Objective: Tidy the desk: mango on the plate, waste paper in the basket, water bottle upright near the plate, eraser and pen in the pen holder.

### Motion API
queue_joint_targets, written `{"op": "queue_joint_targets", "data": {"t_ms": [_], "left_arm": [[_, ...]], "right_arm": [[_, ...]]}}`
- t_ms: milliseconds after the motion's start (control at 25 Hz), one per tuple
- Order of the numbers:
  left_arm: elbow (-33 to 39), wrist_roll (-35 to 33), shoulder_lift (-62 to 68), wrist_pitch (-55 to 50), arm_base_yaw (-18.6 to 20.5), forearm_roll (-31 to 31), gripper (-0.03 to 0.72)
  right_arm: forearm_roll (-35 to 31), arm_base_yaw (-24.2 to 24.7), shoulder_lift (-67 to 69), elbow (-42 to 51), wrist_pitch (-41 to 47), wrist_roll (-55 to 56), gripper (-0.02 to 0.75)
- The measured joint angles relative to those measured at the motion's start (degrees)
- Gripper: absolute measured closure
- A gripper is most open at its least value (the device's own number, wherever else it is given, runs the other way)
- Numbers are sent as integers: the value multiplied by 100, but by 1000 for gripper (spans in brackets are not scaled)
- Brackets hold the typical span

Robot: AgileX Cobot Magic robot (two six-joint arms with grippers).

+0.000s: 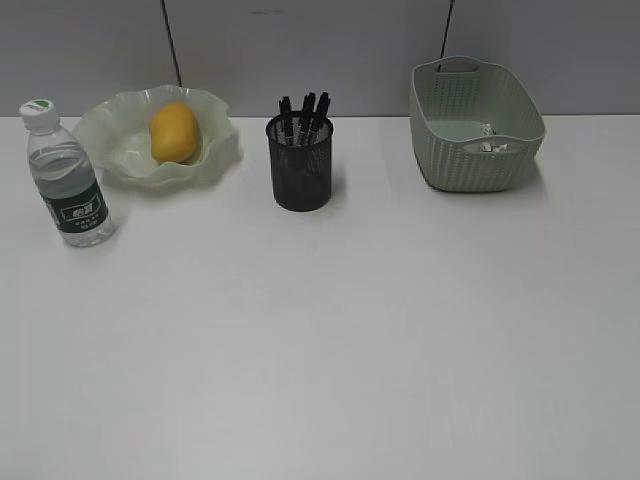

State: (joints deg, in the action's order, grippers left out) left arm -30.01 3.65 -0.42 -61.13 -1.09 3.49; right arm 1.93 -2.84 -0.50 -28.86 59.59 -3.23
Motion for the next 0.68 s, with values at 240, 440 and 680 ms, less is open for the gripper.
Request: {"op": "queue_joint_targets", "data": {"t_ms": [240,440,680], "left_arm": [[0,0,-5,0,12,11,235],[0,0,-5,0,12,11,241],[0,0,-5,0,13,11,241]], "right_arm": [[-1,0,0,0,-5,0,204],[-1,0,0,0,-5,0,204],[-1,0,0,0,-5,0,204]]}}
